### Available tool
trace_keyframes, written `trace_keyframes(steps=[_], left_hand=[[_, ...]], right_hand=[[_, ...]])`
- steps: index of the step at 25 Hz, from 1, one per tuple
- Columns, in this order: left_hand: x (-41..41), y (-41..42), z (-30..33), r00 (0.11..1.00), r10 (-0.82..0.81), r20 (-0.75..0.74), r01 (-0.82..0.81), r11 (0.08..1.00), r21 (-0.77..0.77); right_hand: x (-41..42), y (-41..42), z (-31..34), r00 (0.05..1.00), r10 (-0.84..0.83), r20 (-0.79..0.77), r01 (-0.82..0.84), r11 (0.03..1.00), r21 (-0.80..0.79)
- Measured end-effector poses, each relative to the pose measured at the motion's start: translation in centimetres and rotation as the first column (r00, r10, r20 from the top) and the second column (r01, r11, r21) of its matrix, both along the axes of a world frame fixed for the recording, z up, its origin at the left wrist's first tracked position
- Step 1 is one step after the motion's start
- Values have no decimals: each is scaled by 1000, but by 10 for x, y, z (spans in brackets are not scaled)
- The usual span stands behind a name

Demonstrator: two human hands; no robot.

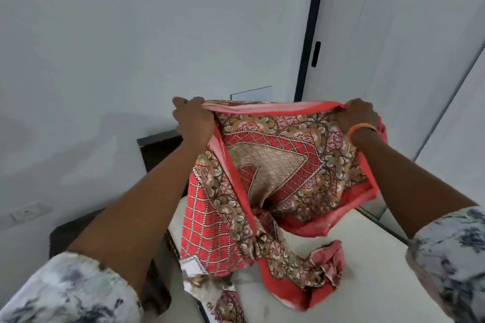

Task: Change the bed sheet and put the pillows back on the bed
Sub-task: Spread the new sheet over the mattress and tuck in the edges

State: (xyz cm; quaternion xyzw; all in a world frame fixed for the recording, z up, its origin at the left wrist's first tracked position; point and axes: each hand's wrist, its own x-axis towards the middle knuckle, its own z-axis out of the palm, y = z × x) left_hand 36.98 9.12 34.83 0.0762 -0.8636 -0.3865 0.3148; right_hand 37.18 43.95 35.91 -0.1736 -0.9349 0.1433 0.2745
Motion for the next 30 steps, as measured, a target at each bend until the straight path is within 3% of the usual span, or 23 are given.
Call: trace_keyframes(steps=[2, 5, 7, 9, 11, 12, 13, 15, 17, 18, 20, 23, 26, 30], left_hand=[[5, 0, -2, 999, -46, 27, 48, 995, -90], [6, -12, 4, 990, -94, 101, 113, 972, -207], [0, -14, 8, 992, -81, 97, 91, 989, -113], [-1, -6, 8, 980, -96, 172, 68, 985, 161], [7, 9, 3, 952, -211, 222, 139, 944, 301], [9, 17, 2, 924, -307, 227, 238, 928, 288], [15, 27, 3, 877, -412, 248, 357, 904, 236], [30, 43, 10, 786, -548, 286, 554, 830, 68], [36, 49, 17, 717, -628, 302, 669, 742, -47], [37, 47, 18, 703, -642, 306, 695, 711, -102], [36, 31, 12, 782, -562, 271, 623, 715, -317], [32, -8, -14, 966, -176, 190, 253, 799, -546], [32, -32, -39, 943, 156, 294, 0, 883, -469], [37, -76, -51, 857, 321, 403, -142, 899, -415]], right_hand=[[1, 9, -6, 1000, -12, 24, 13, 1000, -19], [3, 18, -6, 999, -26, 36, 22, 994, 110], [1, 15, -6, 997, -53, 50, 43, 984, 173], [-1, 5, -6, 994, -64, 91, 58, 996, 66], [0, -12, -7, 988, 68, 138, -53, 993, -107], [4, -24, -10, 967, 210, 142, -182, 966, -183], [13, -42, -13, 903, 405, 142, -353, 890, -290], [30, -83, -22, 651, 748, 131, -632, 629, -452], [36, -121, -33, 494, 838, 231, -768, 546, -335], [32, -132, -36, 501, 828, 251, -801, 554, -229], [24, -136, -27, 665, 722, 190, -736, 677, 0], [7, -116, 0, 793, 609, -2, -573, 748, 335], [-9, -100, 17, 875, 484, -33, -408, 772, 488], [-14, -78, 5, 957, 287, 34, -269, 845, 463]])
